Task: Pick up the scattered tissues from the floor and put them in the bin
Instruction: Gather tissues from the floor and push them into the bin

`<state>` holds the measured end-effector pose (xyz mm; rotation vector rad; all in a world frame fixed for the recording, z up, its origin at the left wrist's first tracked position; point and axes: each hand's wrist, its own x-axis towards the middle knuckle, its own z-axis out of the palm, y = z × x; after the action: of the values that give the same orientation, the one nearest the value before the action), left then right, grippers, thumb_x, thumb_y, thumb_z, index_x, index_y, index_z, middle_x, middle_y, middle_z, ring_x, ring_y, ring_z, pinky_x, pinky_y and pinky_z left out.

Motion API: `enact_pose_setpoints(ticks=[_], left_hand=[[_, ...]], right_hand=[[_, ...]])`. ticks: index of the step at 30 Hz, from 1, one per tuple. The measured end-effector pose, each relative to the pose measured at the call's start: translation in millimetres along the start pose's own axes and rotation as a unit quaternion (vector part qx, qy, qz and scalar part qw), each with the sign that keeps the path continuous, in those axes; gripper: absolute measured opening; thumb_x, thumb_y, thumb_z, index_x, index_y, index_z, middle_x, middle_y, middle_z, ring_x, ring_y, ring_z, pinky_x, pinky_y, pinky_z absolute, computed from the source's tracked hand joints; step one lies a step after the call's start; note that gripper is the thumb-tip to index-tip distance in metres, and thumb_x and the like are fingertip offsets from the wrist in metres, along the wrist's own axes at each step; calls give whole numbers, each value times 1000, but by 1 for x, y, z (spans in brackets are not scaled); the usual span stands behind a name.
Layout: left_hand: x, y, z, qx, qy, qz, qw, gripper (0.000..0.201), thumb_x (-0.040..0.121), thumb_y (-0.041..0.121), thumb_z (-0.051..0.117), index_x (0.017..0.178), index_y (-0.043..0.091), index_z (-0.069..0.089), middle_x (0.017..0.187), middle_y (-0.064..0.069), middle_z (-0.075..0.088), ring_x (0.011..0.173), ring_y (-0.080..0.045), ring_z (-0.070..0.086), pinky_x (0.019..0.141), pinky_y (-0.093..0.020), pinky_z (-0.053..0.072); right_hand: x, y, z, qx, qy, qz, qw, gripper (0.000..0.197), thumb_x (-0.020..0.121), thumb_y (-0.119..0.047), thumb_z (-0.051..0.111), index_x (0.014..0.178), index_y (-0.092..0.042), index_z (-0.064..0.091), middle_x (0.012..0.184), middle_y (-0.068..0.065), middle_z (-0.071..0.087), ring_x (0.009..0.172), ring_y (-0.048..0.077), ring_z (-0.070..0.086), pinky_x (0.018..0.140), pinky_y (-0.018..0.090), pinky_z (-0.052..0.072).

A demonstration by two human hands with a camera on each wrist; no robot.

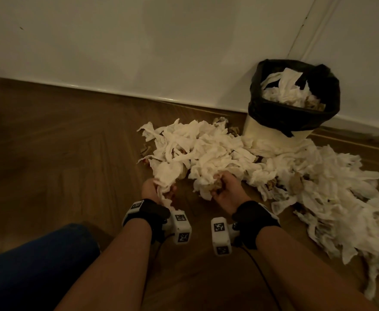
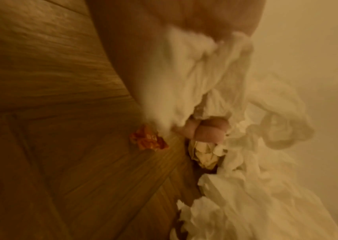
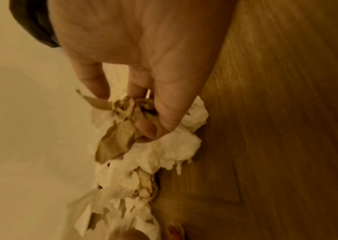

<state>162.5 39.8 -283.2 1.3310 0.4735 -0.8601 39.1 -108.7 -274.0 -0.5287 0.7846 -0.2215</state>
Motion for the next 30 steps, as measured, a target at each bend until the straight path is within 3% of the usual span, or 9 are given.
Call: enact_pose_setpoints(ticks=[4,7,10,15,17,20,22,24,30], left_hand=[[4,5,8,-88,-56,-26,994,70,82,70,40,131,22,51,127,-10,54,118,-32,50,102,-46,38],[0,8,16,-41,-25,-38,998,69,72,62,65,125,21,56,125,-13,59,106,-37,59,84,-52,52],[5,12,21,49,37,-8,998,67,77,33,71,135,11,46,131,-17,54,112,-39,55,91,-52,49],[-4,10,34,76,37,40,996,57,89,28,61,138,8,40,130,-12,54,116,-31,56,58,-23,52],[-9,16,41,26,17,13,999,56,94,32,52,144,20,30,143,-4,41,129,-22,43,82,-23,53],[-10,13,37,338,35,126,932,63,97,42,40,150,20,12,157,-1,15,144,-21,16,117,-30,15],[-13,20,37,50,37,39,997,58,96,41,44,143,10,32,139,-14,46,117,-27,52,95,-33,46],[-20,26,34,-12,3,6,1000,48,99,34,39,138,6,40,103,-13,66,76,-24,63,62,-21,55],[-27,44,47,-172,-46,9,984,51,96,50,34,140,25,42,140,7,45,135,-20,38,105,-32,35]], right_hand=[[-6,-7,1,9,-37,20,999,16,96,-20,51,103,-10,61,67,0,64,48,5,57,43,16,45],[-5,-10,2,7,-39,19,999,12,95,-12,51,83,-13,53,61,-1,43,45,4,40,40,13,35],[-6,-13,6,-1,-27,4,1000,29,95,-1,44,70,-15,45,52,-1,42,47,7,37,39,16,32],[-8,-20,8,34,-15,34,999,22,97,-3,43,116,-4,55,82,9,51,64,11,42,43,15,45],[-10,-24,8,54,-31,47,997,21,99,0,38,110,-2,55,99,16,59,73,14,53,48,16,51],[-12,-31,4,54,-34,57,996,21,99,-1,36,103,-5,56,94,15,59,68,13,56,44,14,49],[-11,-34,0,33,-48,69,996,19,100,-6,36,105,-9,54,74,5,53,48,6,48,34,12,38],[-11,-35,-4,-28,-62,65,996,18,100,-13,37,109,-12,53,57,-1,45,38,3,38,30,12,28],[-14,-29,-1,-199,-36,45,978,32,98,-38,42,93,-10,58,53,-3,38,37,5,33,31,15,23]])
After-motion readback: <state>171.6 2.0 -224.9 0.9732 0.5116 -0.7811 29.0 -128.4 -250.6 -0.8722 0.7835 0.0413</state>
